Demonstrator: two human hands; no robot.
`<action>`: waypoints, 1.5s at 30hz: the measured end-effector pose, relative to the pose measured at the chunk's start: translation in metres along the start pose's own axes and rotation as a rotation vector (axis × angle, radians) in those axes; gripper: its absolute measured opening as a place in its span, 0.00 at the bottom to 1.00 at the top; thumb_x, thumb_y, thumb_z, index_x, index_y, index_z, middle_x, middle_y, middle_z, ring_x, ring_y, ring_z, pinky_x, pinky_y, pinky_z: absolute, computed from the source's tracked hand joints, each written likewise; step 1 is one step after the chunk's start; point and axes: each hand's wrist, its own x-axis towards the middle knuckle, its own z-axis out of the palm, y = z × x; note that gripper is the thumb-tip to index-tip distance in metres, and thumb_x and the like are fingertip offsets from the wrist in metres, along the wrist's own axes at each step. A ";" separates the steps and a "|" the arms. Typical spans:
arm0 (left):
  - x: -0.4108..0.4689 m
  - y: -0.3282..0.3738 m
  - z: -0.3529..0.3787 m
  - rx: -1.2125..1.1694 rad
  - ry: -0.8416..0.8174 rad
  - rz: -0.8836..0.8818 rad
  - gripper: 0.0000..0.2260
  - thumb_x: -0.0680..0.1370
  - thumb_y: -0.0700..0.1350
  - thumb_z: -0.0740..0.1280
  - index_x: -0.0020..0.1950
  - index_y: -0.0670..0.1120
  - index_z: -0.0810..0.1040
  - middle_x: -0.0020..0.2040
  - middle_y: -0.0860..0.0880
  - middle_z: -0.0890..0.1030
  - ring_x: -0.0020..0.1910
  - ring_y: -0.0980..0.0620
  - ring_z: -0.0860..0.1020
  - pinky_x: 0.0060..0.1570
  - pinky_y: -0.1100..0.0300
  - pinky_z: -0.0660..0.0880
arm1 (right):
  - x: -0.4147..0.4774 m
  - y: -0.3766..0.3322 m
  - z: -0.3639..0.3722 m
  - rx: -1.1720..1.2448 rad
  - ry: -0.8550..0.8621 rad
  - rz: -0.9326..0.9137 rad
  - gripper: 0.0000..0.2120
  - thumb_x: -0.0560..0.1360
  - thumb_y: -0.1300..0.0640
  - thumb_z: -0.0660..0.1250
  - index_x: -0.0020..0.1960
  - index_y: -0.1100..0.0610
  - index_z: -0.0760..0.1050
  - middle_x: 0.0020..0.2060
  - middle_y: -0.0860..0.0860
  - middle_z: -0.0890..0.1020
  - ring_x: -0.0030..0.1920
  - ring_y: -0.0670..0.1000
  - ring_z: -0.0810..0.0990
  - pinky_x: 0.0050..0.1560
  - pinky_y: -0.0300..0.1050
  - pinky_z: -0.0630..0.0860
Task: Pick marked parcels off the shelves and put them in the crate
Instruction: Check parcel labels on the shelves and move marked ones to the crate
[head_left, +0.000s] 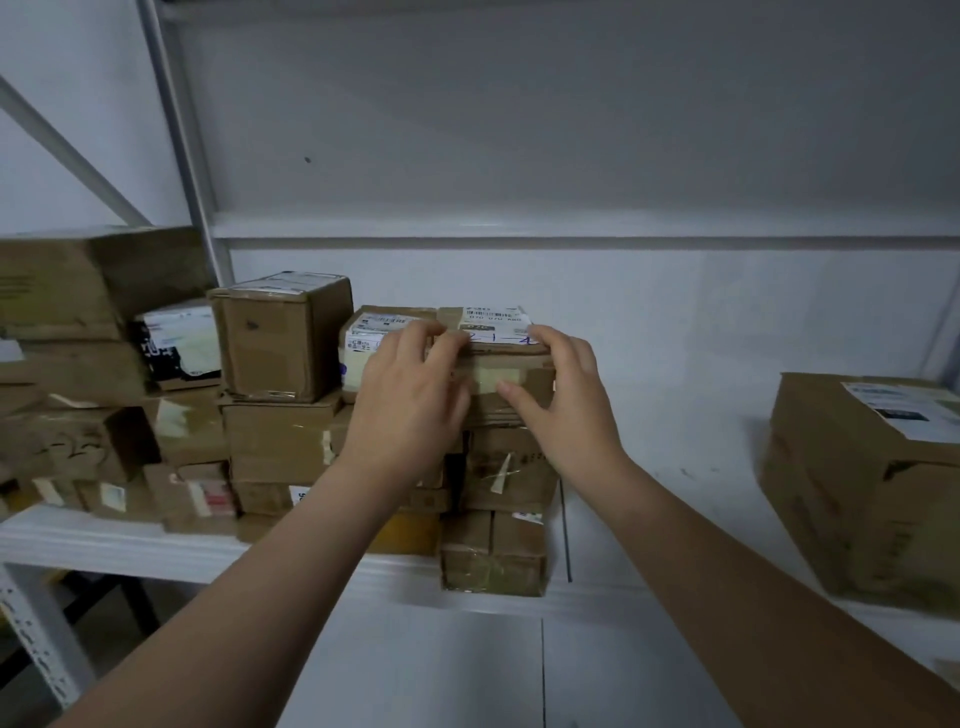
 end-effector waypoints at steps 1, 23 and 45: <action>0.000 0.000 -0.001 0.015 0.010 0.016 0.17 0.75 0.47 0.62 0.62 0.43 0.75 0.58 0.41 0.76 0.57 0.39 0.73 0.54 0.48 0.71 | -0.001 0.000 -0.001 -0.007 -0.006 0.004 0.32 0.74 0.52 0.71 0.73 0.50 0.61 0.67 0.49 0.67 0.62 0.44 0.69 0.58 0.34 0.65; -0.002 0.178 0.069 -0.381 -0.030 0.295 0.16 0.75 0.51 0.59 0.57 0.46 0.78 0.58 0.45 0.77 0.59 0.43 0.73 0.55 0.47 0.71 | -0.080 0.079 -0.205 -0.631 0.017 0.198 0.21 0.77 0.54 0.64 0.69 0.53 0.68 0.69 0.51 0.69 0.69 0.52 0.65 0.68 0.45 0.61; -0.006 0.307 0.125 -1.347 -0.570 -0.682 0.14 0.79 0.50 0.62 0.64 0.49 0.69 0.53 0.52 0.77 0.47 0.57 0.76 0.47 0.57 0.76 | -0.110 0.138 -0.315 -0.029 0.304 0.589 0.25 0.77 0.45 0.64 0.69 0.55 0.67 0.49 0.46 0.74 0.50 0.45 0.74 0.46 0.38 0.69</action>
